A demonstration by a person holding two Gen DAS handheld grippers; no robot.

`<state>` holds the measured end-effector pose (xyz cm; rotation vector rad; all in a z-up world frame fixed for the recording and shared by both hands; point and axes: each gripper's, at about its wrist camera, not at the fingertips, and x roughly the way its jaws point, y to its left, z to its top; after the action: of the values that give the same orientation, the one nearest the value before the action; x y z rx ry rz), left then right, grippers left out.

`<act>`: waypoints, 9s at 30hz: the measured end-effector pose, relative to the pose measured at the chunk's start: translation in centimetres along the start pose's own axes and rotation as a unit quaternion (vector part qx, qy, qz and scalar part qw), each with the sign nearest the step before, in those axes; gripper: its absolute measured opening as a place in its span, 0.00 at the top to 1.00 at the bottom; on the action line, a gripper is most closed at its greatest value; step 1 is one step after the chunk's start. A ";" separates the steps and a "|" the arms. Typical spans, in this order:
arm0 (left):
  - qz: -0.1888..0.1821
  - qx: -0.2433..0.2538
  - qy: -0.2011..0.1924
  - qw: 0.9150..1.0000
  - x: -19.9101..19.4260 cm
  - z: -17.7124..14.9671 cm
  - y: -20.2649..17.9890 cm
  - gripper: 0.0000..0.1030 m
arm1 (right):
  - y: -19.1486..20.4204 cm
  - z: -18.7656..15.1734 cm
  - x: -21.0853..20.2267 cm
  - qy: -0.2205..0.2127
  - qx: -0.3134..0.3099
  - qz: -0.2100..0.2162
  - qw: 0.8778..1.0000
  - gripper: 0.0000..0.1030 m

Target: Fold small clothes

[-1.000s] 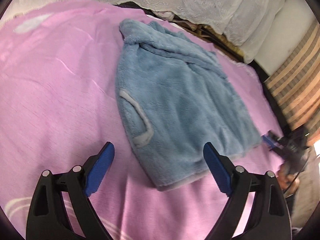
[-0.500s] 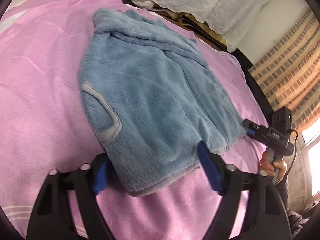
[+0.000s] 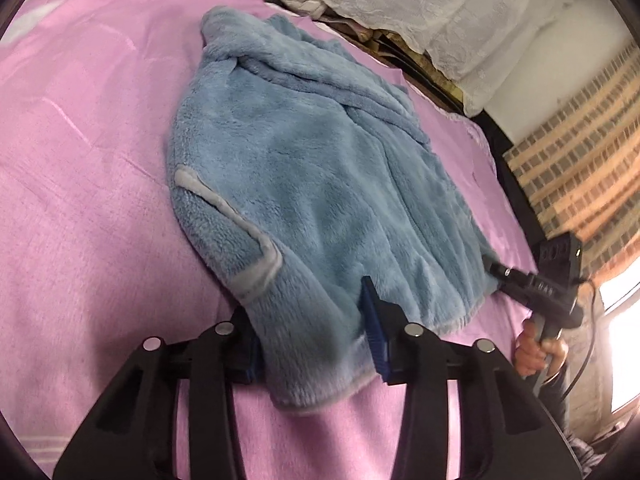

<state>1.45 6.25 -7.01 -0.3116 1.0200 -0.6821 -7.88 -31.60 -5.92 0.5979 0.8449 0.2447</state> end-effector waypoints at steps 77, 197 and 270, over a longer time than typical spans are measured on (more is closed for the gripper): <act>0.092 -0.060 -0.108 0.988 7.6 23.3 5.5 0.84 | 0.4 24.2 15.1 -0.080 0.026 -0.037 0.996 0.88; 0.285 0.115 -0.099 0.947 11.9 15.4 -7.9 0.05 | 0.4 15.2 12.9 -0.159 0.142 -0.053 0.976 0.37; 0.277 0.129 -0.129 0.943 9.9 13.8 -8.8 0.04 | 1.6 15.2 13.5 -0.149 0.092 -0.060 0.983 0.14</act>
<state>13.37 -7.79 -2.00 0.1175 0.7064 -0.2464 12.46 -30.52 -5.59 0.7326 0.6125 -0.0337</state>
